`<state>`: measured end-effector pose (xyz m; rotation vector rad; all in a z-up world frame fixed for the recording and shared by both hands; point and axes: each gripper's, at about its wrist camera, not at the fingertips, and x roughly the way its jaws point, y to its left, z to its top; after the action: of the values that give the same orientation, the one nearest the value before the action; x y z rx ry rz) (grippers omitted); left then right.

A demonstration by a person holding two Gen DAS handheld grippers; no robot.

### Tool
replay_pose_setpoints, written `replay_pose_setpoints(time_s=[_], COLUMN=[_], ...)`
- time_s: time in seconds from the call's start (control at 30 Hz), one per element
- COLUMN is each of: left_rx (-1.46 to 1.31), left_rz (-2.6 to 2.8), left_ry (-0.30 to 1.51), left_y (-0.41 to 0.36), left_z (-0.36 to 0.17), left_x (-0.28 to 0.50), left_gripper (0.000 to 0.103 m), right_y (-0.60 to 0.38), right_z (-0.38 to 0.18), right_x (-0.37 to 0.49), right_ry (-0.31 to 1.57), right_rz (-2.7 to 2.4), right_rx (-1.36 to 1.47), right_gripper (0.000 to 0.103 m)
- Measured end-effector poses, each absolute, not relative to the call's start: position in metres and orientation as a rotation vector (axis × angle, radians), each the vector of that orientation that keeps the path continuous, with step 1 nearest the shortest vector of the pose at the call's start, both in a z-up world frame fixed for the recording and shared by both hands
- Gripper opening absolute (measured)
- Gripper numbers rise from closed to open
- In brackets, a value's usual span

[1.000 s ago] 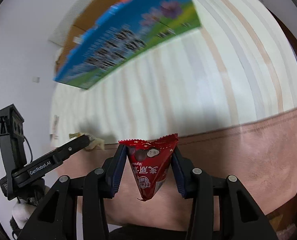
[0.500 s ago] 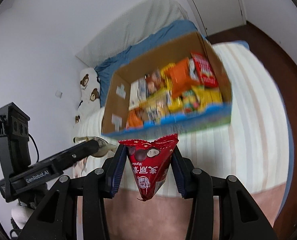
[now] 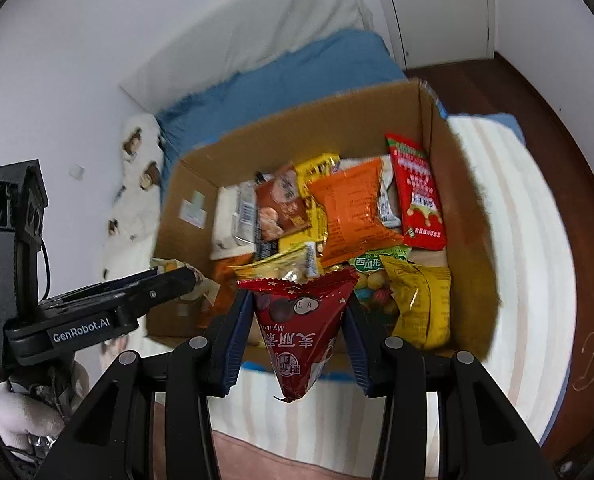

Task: Organize snacks
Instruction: 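Carry the candy and red packet into the box and open both tools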

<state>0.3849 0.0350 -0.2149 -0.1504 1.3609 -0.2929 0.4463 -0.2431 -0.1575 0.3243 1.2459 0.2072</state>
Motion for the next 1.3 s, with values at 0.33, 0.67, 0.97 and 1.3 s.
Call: replay_pose_setpoints(time_s=[0.33, 0.67, 0.97, 1.3], left_rx=[-0.162, -0.146, -0.105, -0.066], left_rz=[-0.249, -0.220, -0.169, -0.157], left_ry=[1.474, 1.531, 1.475, 1.372], left_y=[0.038, 0.037, 0.041, 0.042], left_z=[-0.266, -0.272, -0.252, -0.230], left_x=[0.403, 0.402, 0.397, 0.381], left_gripper=[0.056, 0.063, 0.095, 0.095], right_y=[-0.236, -0.239, -0.238, -0.242], right_z=[-0.212, -0.228, -0.214, -0.195], right_x=[0.471, 0.477, 0.469, 0.453], right_ry=[1.373, 1.411, 1.388, 1.316], right_rz=[0.183, 0.099, 0.044, 0.006], right_rx=[0.257, 0.179, 0.052, 0.001], right_gripper=[0.047, 0.069, 0.097, 0.099])
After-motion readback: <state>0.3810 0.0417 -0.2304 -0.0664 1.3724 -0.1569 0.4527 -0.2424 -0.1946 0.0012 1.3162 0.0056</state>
